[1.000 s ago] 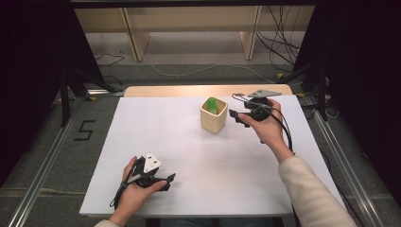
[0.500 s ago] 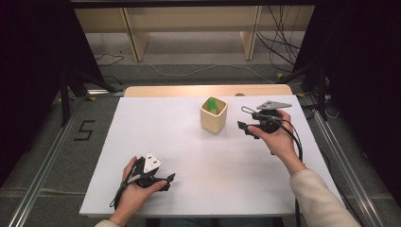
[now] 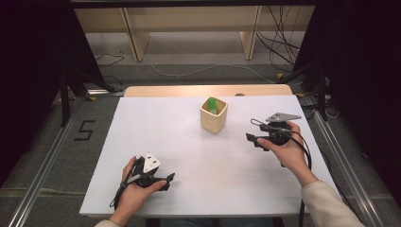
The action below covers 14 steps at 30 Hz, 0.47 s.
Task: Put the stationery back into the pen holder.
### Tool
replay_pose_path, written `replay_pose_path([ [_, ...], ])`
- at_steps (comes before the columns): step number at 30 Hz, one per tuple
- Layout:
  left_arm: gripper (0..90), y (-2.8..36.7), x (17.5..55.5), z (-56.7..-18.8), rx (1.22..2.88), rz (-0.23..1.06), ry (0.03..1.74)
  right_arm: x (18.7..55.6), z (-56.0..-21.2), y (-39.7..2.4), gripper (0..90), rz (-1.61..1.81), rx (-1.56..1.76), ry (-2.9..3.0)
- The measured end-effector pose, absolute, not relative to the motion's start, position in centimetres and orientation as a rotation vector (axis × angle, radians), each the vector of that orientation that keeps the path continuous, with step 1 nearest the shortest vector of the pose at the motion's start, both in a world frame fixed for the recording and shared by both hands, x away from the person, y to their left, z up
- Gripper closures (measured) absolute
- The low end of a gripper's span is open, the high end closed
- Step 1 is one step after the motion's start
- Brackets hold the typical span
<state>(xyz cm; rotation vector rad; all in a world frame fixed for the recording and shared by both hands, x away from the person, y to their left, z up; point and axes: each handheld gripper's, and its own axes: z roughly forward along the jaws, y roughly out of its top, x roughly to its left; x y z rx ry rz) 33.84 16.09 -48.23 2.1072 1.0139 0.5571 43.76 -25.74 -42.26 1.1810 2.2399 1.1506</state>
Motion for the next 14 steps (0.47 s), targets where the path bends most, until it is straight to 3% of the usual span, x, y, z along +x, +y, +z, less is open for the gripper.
replay_pose_path([
  [14, 16.9, 15.4, 33.6, -48.1, 2.087, 0.534, 0.997, 37.7, -46.0, -28.0, 29.5, 1.183, 1.16, 2.29],
])
